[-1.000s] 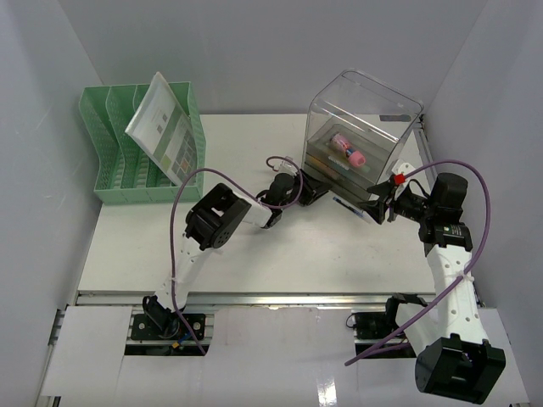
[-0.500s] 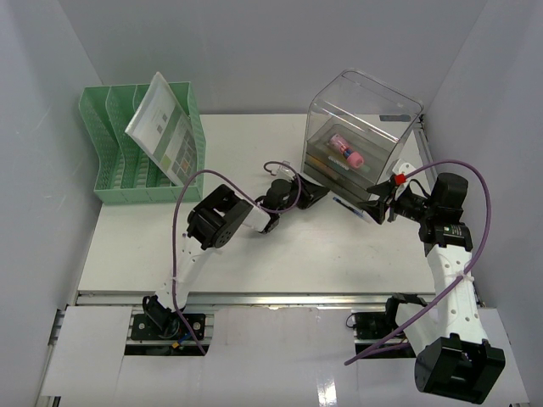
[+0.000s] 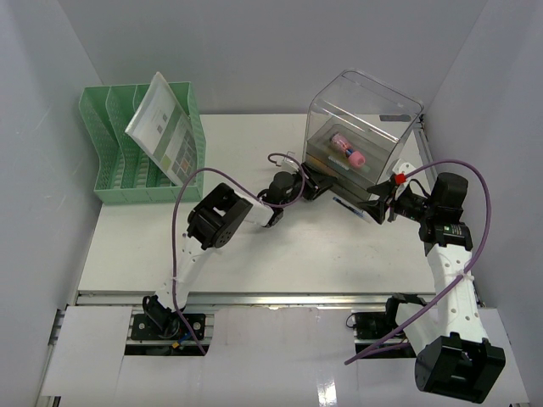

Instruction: Organize the desk

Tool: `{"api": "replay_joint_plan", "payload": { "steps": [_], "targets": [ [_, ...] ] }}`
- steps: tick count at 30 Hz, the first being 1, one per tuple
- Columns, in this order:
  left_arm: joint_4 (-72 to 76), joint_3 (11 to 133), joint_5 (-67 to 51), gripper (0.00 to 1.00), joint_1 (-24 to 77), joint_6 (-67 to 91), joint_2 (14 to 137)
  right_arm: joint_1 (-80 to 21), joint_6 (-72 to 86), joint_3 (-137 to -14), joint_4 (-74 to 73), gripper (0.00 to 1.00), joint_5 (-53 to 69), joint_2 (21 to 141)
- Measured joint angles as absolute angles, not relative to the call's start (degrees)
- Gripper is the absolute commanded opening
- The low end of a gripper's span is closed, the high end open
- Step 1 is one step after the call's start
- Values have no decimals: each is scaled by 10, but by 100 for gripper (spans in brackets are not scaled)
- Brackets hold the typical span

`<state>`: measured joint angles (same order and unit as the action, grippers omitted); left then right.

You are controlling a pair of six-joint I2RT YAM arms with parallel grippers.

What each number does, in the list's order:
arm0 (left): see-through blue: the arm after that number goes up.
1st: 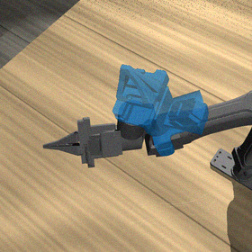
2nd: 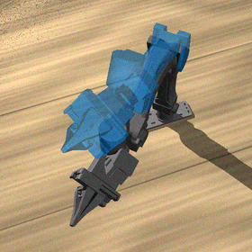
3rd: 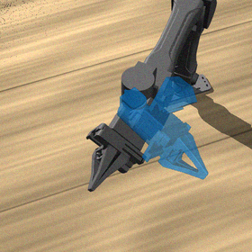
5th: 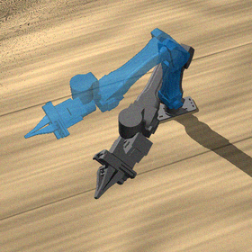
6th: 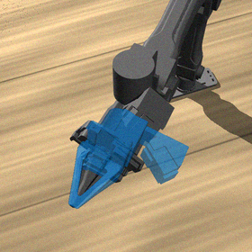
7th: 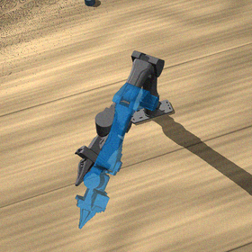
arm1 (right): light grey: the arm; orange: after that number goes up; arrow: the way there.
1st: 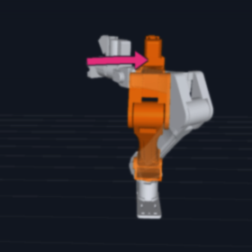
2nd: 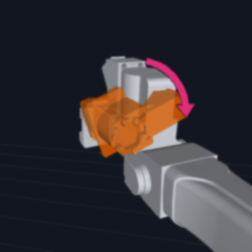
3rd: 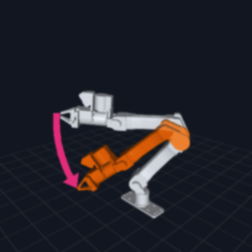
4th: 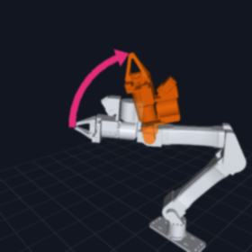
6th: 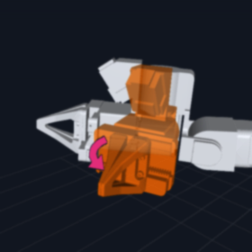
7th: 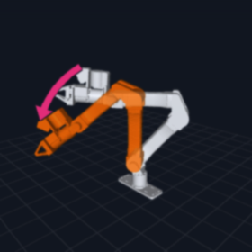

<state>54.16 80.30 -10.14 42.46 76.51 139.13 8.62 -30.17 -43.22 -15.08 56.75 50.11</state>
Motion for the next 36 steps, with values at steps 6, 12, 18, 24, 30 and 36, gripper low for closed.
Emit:
{"api": "replay_joint_plan", "payload": {
  "steps": [6, 12, 18, 24, 30, 36],
  "targets": [
    [493, 827, -100, 34, 425, 772, 1392, 86, -302, -432, -151, 57, 567, 503],
    [474, 837, -100, 2, 424, 784, 1400, 86, -302, -432, -151, 57, 567, 503],
    [496, 822, -99, 0, 423, 803, 1401, 87, -302, -432, -151, 58, 567, 504],
    [577, 706, -107, 0, 418, 807, 1356, 87, -307, -419, -151, 58, 566, 504],
    [618, 589, -121, 30, 411, 800, 1295, 90, -339, -418, -168, 60, 568, 518],
    [612, 583, -142, 70, 401, 780, 1293, 89, -409, -418, -235, 67, 568, 550]
  ]
}}
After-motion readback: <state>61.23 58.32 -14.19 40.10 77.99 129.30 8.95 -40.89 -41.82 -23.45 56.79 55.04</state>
